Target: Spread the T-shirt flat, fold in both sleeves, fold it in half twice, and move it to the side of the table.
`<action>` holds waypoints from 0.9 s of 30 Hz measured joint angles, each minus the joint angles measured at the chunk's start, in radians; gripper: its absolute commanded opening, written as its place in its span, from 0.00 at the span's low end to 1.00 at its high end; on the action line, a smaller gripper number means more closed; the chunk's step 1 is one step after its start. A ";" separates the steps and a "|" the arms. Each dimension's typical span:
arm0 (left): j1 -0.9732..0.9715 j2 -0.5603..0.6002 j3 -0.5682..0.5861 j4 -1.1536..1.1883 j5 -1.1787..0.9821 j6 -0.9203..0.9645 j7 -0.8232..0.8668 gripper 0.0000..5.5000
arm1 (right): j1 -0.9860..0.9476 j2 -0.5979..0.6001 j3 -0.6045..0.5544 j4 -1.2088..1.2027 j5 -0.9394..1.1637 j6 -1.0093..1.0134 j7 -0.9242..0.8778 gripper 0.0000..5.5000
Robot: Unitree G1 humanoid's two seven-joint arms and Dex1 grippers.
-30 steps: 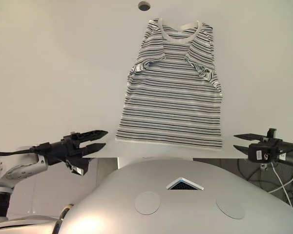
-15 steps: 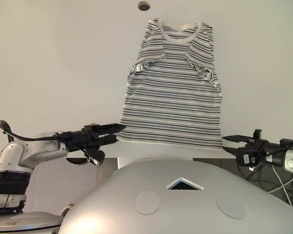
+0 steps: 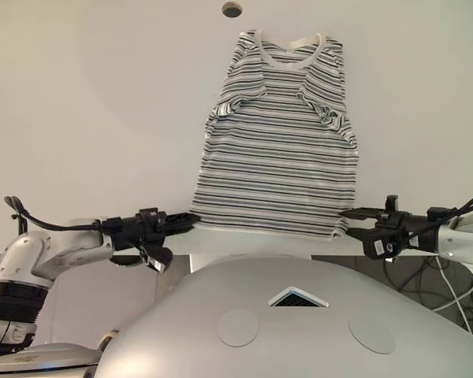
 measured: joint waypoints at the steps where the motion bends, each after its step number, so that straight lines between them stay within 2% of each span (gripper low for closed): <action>1: 0.000 0.004 -0.004 -0.005 -0.001 0.004 -0.002 0.00 | 0.004 -0.001 -0.001 -0.001 0.002 0.000 0.001 0.17; 6: -0.009 0.017 -0.024 -0.001 -0.018 0.019 -0.002 0.00 | 0.012 -0.005 -0.008 -0.002 0.007 0.003 0.001 0.01; 15: -0.019 0.033 -0.046 0.046 -0.035 -0.003 0.023 0.00 | 0.018 -0.002 -0.012 -0.005 0.046 0.014 -0.016 0.00; 20: 0.006 0.085 -0.086 0.046 -0.152 0.027 -0.034 0.00 | 0.056 0.002 -0.086 -0.052 0.213 0.037 -0.005 0.00; 23: 0.047 0.137 -0.111 -0.009 -0.309 0.087 -0.099 0.00 | 0.086 0.002 -0.152 -0.064 0.299 0.037 0.017 0.00; 27: 0.124 0.287 -0.116 -0.111 -0.704 0.228 -0.218 0.00 | 0.109 0.003 -0.205 -0.065 0.354 0.021 0.037 0.00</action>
